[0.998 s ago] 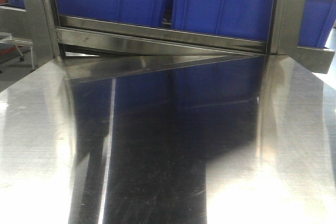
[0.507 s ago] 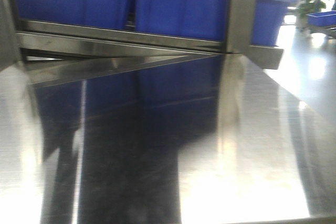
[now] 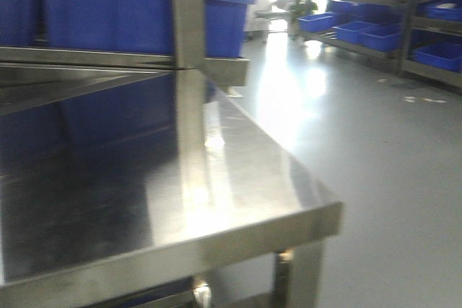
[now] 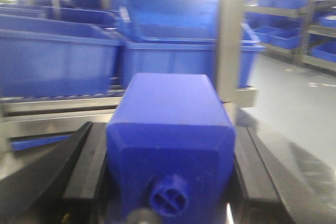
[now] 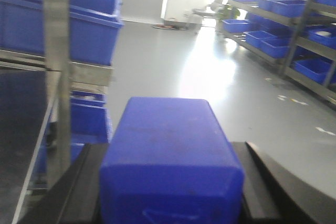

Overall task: Pick and sort blue part to right shelf
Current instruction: 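Drive the base away from the table down the aisle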

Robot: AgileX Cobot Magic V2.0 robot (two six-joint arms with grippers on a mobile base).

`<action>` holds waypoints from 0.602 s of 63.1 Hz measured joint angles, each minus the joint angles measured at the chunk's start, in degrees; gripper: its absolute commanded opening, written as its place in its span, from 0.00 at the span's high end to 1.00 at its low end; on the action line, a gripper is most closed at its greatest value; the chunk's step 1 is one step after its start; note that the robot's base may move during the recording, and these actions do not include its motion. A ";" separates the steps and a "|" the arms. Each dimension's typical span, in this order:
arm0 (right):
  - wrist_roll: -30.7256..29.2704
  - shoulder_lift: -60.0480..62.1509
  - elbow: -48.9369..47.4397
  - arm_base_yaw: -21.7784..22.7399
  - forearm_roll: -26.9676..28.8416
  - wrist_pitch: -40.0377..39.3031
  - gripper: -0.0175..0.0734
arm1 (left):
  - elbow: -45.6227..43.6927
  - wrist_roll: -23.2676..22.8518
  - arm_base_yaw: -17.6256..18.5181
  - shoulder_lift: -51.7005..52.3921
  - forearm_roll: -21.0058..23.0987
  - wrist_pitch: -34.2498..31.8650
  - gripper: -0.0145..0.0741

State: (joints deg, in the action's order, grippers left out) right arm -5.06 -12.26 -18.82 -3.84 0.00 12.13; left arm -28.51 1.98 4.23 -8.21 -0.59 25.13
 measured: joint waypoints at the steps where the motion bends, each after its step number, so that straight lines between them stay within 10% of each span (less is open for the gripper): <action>1: 0.00 0.00 0.00 0.00 0.00 0.00 0.34 | 0.00 0.00 0.00 0.00 0.00 0.00 0.40; 38: 0.00 0.00 0.00 0.00 0.00 0.00 0.34 | 0.00 0.00 0.00 0.00 0.12 0.00 0.40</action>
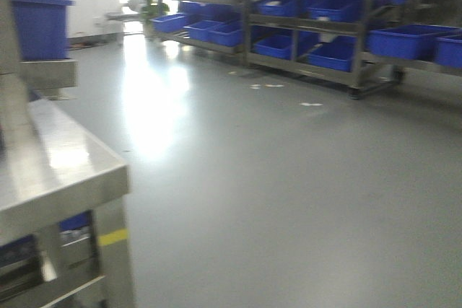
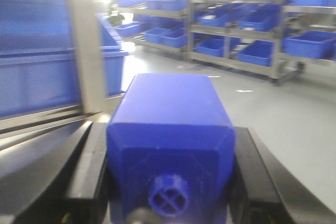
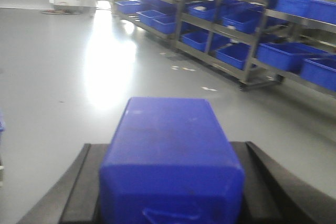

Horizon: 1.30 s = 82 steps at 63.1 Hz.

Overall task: Pick and sort blue part to right shelf
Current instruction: 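Drive the base away from the table down the aisle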

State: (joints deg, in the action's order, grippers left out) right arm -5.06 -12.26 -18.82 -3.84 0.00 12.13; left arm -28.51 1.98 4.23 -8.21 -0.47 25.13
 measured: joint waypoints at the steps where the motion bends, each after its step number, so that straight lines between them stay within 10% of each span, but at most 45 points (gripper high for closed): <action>1: 0.00 0.00 0.00 0.00 0.00 0.00 0.34 | 0.00 0.00 0.00 0.00 0.00 0.00 0.40; 82: 0.00 0.00 0.00 0.00 0.00 0.00 0.34 | 0.00 0.00 0.00 0.00 0.02 0.08 0.40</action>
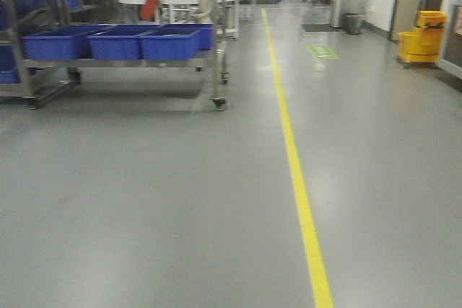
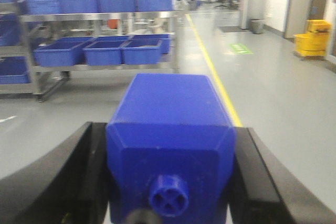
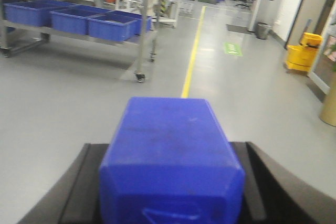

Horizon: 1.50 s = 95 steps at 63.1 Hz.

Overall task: Pick and sort blue part to right shelf
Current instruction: 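Drive the base away from the table down the aisle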

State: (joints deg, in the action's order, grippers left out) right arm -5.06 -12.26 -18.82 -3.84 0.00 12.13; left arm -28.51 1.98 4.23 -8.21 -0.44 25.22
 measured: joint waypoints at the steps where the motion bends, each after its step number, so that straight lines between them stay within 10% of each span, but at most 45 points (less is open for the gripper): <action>1: 0.00 0.00 0.00 0.00 0.00 0.00 0.34 | 0.00 0.00 0.00 0.00 0.00 0.00 0.40; 95: 0.00 0.00 0.00 0.00 0.00 0.00 0.34 | 0.00 0.00 0.00 0.00 0.10 0.13 0.40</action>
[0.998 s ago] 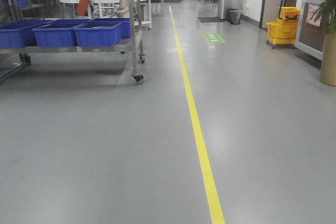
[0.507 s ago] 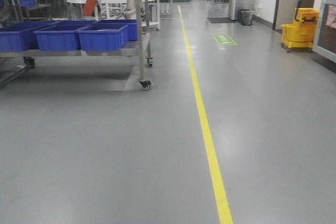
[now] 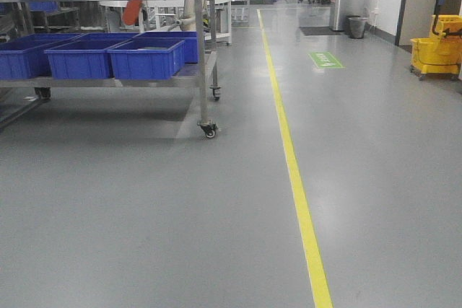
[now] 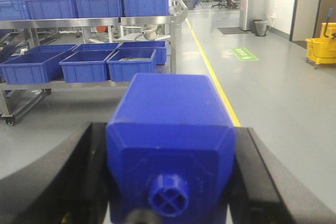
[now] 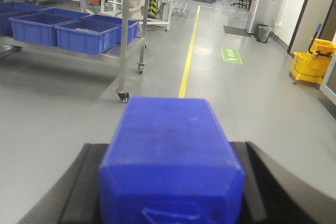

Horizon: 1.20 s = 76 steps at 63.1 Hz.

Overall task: Pick and sort blue part to right shelf
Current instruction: 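Drive the base away from the table down the aisle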

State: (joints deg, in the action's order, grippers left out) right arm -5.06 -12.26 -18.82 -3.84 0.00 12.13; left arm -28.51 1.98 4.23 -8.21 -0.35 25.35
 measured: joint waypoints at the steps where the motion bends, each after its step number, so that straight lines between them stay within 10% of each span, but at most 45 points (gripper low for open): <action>1: 0.00 0.00 0.00 0.00 0.00 0.00 0.34 | 0.00 0.00 0.00 0.00 0.00 0.00 0.40; 76: 0.00 0.00 0.00 0.00 0.00 0.00 0.34 | 0.00 0.00 0.00 0.00 0.00 0.00 0.40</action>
State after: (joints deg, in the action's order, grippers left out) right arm -5.06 -12.26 -18.82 -3.84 0.00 12.13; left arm -28.51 1.98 4.23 -8.21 -0.35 25.35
